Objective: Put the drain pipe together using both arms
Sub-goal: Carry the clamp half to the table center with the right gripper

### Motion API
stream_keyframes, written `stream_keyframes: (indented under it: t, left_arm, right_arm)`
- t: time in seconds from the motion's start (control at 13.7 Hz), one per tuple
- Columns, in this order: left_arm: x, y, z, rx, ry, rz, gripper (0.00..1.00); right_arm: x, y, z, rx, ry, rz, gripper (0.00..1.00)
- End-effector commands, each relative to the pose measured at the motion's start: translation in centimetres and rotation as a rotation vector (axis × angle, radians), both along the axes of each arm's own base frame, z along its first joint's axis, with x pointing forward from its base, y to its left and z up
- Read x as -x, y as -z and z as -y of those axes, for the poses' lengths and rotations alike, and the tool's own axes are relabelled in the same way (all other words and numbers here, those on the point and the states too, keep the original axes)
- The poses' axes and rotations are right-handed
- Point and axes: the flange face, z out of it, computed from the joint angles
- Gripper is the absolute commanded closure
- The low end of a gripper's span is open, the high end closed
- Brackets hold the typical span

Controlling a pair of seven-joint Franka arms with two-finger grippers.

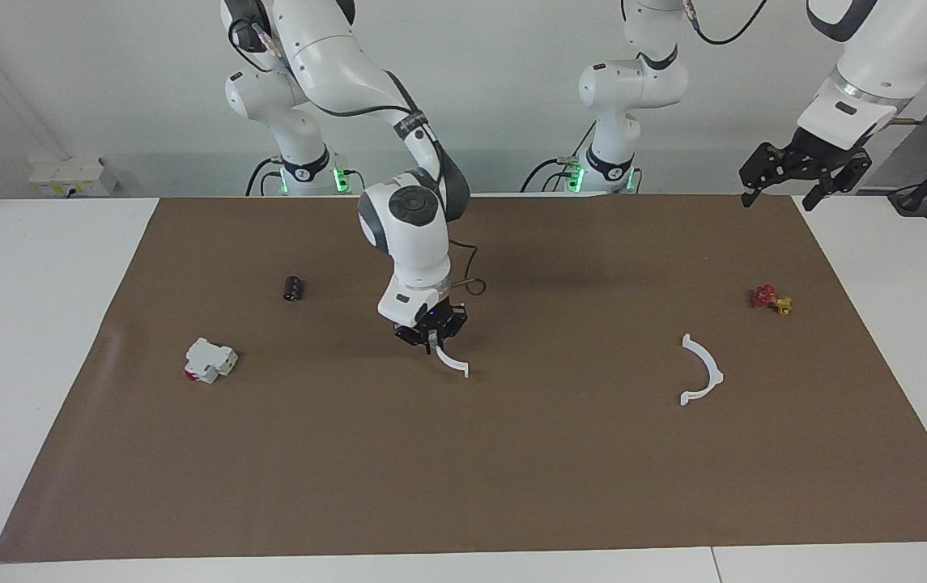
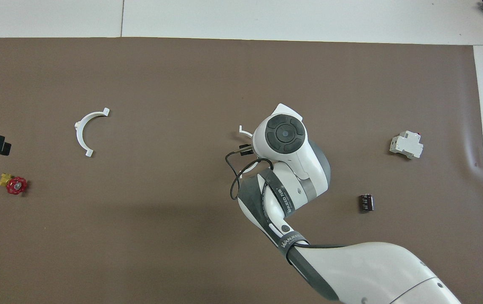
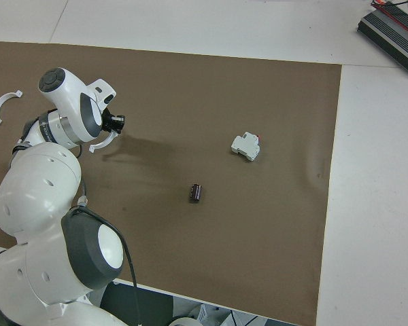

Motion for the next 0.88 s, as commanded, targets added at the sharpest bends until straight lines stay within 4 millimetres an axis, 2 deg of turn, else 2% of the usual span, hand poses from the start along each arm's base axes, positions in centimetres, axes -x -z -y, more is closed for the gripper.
stream_keyframes:
  t: [0.0, 0.15, 0.22, 0.29, 0.44, 0.73, 0.8]
  left_arm:
    - [1.1, -0.4, -0.3, -0.004, -0.016, -0.010, 0.00]
    - [0.6, -0.1, 0.0, -0.004, -0.005, 0.023, 0.00]
    - [0.7, 0.7, -0.1, -0.004, -0.004, 0.036, 0.00]
    - [0.8, 2.1, -0.2, -0.004, 0.001, 0.048, 0.04]
    - [0.2, 5.7, -0.2, -0.003, -0.001, 0.068, 0.04]
    - [-1.2, 10.4, -0.4, -0.004, -0.003, 0.082, 0.07]
    - [-2.2, 12.2, -0.4, -0.004, -0.002, 0.082, 0.07]
  right_arm:
    - [1.0, 0.9, -0.3, 0.036, -0.018, 0.024, 1.00]
    - [1.4, 1.5, -0.5, 0.023, -0.029, 0.043, 1.00]
    - [1.5, 1.6, -0.7, 0.019, -0.029, 0.047, 1.00]
    - [1.6, 1.6, -0.7, 0.020, -0.030, 0.045, 1.00]
    - [1.8, 2.0, -0.6, 0.022, -0.029, 0.041, 1.00]
    - [1.8, 2.0, -0.6, 0.022, -0.029, 0.041, 1.00]
    - [1.8, 2.0, -0.6, 0.022, -0.029, 0.041, 0.94]
